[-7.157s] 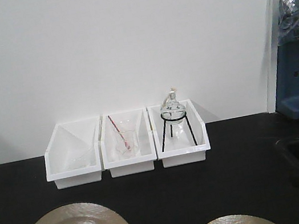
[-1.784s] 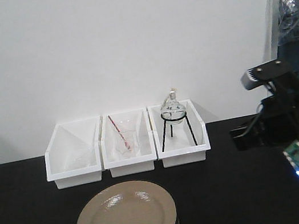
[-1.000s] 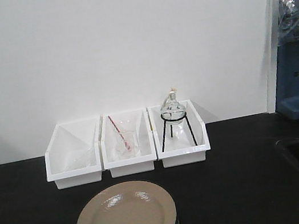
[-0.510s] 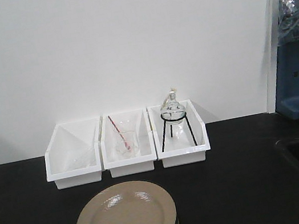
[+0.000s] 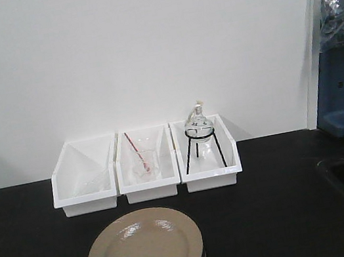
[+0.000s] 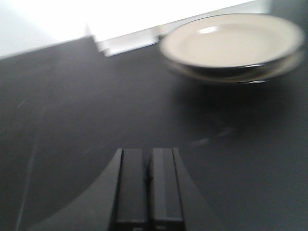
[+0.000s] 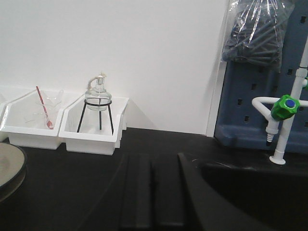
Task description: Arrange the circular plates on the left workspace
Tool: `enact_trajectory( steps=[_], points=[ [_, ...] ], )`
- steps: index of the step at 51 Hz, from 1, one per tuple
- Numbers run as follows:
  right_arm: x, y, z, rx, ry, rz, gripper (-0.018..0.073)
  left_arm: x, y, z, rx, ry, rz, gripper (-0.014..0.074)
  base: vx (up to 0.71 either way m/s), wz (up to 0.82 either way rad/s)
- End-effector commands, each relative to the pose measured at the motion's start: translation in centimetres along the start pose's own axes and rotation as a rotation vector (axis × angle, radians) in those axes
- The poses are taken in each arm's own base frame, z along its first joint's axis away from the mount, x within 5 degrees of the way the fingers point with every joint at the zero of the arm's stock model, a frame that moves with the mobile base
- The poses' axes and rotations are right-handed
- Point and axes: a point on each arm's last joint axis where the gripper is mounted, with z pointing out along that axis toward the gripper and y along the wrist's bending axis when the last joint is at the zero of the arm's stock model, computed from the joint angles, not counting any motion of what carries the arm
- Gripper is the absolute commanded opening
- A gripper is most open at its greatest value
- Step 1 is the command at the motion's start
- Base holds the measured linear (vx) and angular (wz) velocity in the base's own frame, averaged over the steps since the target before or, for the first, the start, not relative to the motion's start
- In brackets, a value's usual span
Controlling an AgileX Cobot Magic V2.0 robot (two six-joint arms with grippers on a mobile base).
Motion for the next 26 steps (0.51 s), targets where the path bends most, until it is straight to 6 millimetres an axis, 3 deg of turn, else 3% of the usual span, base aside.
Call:
enact_trajectory(
  steps=[1,5,13,26],
  points=[
    [-1.2,-0.5,0.1,0.046,-0.048,-0.011,-0.0002,-0.2,1.0,0.2,-0.109,-0.151,-0.11,0.0,0.0,0.0],
    [-1.2,-0.5,0.1,0.047,-0.048,-0.011,-0.0002,0.5,1.0,0.5,-0.114,-0.147,-0.141,0.0,0.0,0.0],
    [-1.2,-0.5,0.1,0.044,-0.046,-0.011,-0.0002,-0.2,1.4,0.3,-0.143,-0.217,-0.072,0.0,0.0,0.0],
    [-1.2,-0.5,0.1,0.042,-0.045,-0.011,-0.0002,-0.7,1.4,0.2,-0.136,-0.268,-0.117,0.0,0.0,0.0]
  ],
)
